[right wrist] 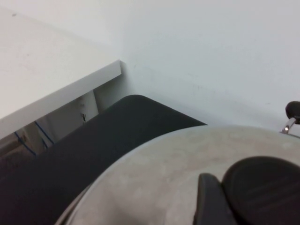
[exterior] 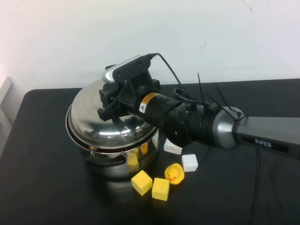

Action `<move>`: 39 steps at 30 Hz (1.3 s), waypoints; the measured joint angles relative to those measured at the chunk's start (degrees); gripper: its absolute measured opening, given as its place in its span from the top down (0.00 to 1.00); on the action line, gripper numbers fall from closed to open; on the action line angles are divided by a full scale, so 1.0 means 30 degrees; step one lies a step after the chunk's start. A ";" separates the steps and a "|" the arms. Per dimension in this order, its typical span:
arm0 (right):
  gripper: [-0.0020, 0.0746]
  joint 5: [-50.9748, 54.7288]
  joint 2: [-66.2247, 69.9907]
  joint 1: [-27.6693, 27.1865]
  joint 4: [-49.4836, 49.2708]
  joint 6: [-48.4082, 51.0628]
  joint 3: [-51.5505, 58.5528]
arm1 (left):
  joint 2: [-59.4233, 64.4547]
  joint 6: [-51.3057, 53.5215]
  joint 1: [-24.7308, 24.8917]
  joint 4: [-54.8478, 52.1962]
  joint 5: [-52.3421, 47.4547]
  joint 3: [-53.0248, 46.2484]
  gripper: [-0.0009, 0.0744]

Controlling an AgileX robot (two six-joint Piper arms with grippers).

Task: Cover the pot
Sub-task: Place the pot lid on the pot

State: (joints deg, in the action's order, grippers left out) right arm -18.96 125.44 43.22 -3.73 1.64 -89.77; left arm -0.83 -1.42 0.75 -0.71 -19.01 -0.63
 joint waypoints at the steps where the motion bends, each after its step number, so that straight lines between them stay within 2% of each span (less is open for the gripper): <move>1: 0.51 0.0038 -0.0034 0.0000 0.0083 -0.0038 0.0000 | 0.0000 0.0000 0.0000 0.0000 0.0000 0.0000 0.99; 39: 0.51 0.1048 -0.0207 0.0229 0.0123 -0.0319 -0.0030 | 0.0000 0.0000 0.0000 0.0000 0.0000 0.0000 0.99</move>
State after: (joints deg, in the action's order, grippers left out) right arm -15.82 124.82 43.91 -3.36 0.68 -89.86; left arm -0.83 -1.42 0.75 -0.71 -19.01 -0.63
